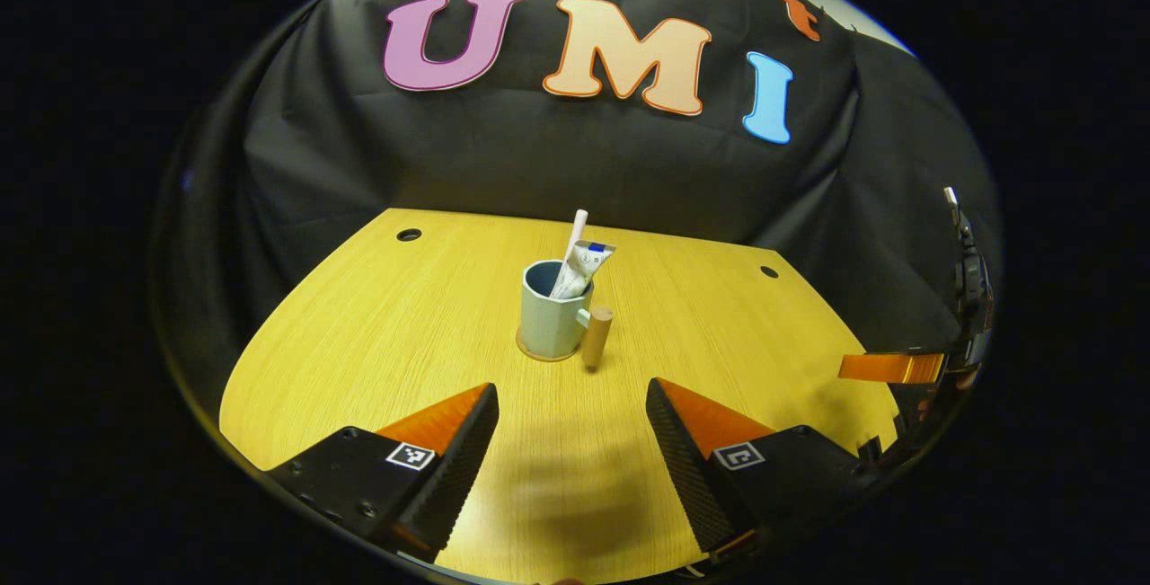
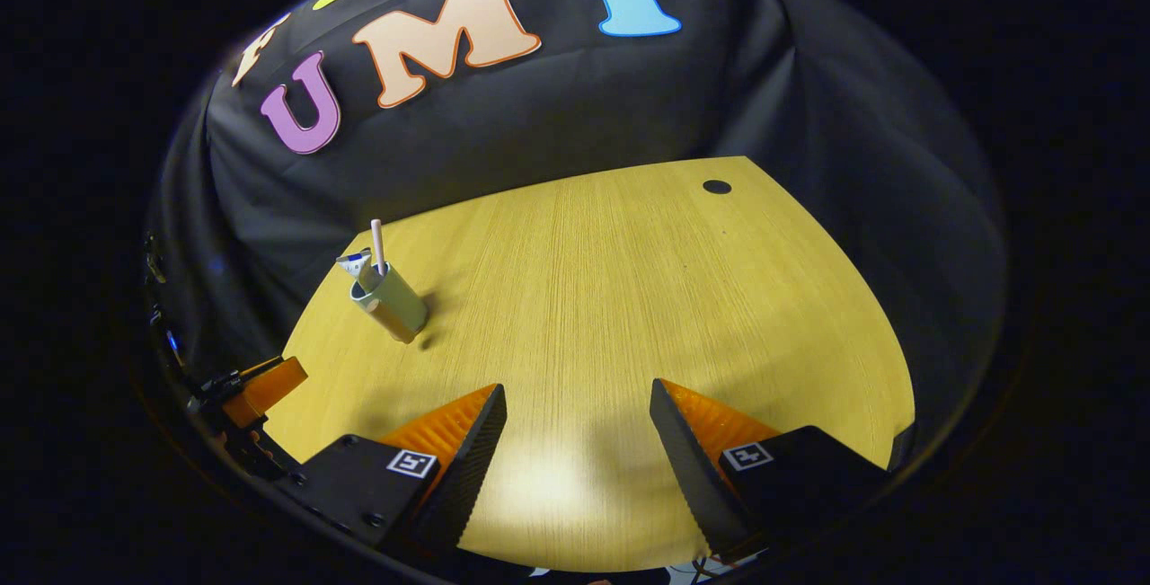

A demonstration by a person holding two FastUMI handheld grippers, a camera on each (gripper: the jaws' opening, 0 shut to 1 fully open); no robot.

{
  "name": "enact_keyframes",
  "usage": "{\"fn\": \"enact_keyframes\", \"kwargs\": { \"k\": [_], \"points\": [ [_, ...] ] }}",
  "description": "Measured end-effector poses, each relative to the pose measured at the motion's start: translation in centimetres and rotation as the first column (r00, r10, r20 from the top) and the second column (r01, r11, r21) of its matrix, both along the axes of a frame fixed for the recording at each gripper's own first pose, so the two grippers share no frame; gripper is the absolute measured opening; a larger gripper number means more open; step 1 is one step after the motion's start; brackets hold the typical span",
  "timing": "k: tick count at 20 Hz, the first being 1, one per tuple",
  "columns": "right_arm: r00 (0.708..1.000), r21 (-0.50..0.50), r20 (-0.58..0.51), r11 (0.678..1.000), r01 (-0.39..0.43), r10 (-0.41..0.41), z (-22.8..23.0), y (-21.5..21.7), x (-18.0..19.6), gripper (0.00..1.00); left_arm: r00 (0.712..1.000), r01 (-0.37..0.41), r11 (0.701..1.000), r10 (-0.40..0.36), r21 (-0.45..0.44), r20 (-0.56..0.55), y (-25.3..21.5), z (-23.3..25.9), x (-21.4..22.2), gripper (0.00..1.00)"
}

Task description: Put the toothbrush and toothpaste on the desktop into the cup, then pick up the cup and place it on the coaster on the desktop.

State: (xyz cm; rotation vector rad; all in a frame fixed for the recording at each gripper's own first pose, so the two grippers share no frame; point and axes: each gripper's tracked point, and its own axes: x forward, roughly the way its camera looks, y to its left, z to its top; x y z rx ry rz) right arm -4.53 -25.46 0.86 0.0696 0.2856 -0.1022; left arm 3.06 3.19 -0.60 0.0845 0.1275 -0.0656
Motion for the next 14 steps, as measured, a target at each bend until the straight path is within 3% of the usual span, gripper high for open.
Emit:
{"fn": "enact_keyframes", "kwargs": {
  "k": [3, 6, 10, 13, 14],
  "points": [
    [0.999, 0.001, 0.031, 1.0, 0.026, -0.026, 0.4, -0.3, -1.4, 0.95, 0.999, 0.043, 0.999, -0.043, 0.006, -0.01, -0.8, -0.1, -0.1, 0.96],
    [0.994, 0.064, 0.069, 0.995, 0.079, -0.083, 0.0, -0.5, -3.7, 0.96, 0.992, 0.117, 0.991, -0.114, 0.059, -0.057, -1.9, -1.9, -0.1, 0.95],
    [0.98, 0.125, 0.104, 0.98, 0.156, -0.169, -0.9, -1.9, -7.7, 0.99, 0.968, 0.232, 0.969, -0.221, 0.085, -0.122, -4.6, -4.3, -0.4, 0.96],
    [0.964, 0.134, 0.126, 0.967, 0.217, -0.234, -1.6, -4.1, -10.4, 0.95, 0.947, 0.299, 0.948, -0.281, 0.109, -0.156, -7.1, -5.5, 0.2, 0.96],
    [0.959, 0.144, 0.129, 0.961, 0.234, -0.253, -1.7, -5.0, -11.3, 0.99, 0.943, 0.315, 0.941, -0.295, 0.126, -0.157, -8.1, -5.5, 0.1, 0.96]
  ]
}}
